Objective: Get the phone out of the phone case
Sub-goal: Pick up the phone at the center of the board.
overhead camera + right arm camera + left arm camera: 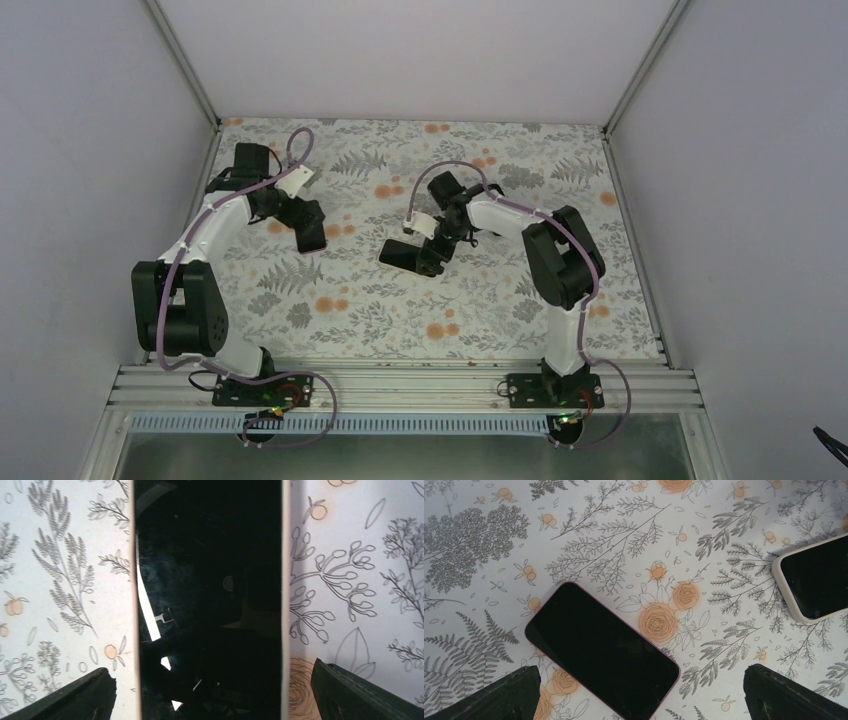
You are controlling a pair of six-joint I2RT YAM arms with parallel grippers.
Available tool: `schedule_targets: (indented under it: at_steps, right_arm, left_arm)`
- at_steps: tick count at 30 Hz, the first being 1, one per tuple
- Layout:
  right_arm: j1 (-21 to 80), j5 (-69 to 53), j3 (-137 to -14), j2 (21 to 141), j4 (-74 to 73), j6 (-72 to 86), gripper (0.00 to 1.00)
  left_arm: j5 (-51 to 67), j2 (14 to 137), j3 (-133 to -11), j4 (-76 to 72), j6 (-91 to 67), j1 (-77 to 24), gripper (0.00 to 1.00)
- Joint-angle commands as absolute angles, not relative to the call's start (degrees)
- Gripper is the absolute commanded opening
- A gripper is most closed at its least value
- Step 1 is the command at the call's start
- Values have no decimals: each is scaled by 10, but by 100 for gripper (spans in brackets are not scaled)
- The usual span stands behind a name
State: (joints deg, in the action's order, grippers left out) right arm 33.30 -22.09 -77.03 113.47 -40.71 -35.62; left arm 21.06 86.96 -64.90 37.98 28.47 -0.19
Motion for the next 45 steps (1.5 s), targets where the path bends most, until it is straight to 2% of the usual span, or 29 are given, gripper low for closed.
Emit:
schedule_targets:
  at_steps: [1,14,23,25,29,33,38,45]
  right_arm:
    - [332,-258,-787,1138,-430,-362,100]
    - [349,-182,-721,1114,-374,-351,100]
    - [399,-79,-651,1086,-311,-357,100]
    - [406,-59,-643,1084,-302,-359,96]
    - [410,-46,-639,1082,-296,-358,78]
    - [410,-56,-641,1075,-296,-354,68]
    - [410,-70,-652,1042,-295,-338,63]
    - [411,-71,-717,1006,-349,-332,59]
  left_arm:
    - [241,872,-643,364,295,1,100]
    - [235,871,-619,340,269,1,100]
    - [234,870,-623,339,256,0,100]
    - [235,868,-627,343,255,0,100]
    - [241,869,-635,354,258,-1,100]
    - [258,875,-646,372,263,-5,100]
    - [321,888,-658,405,274,-20,100]
    - [526,1010,-758,575,367,-44,100]
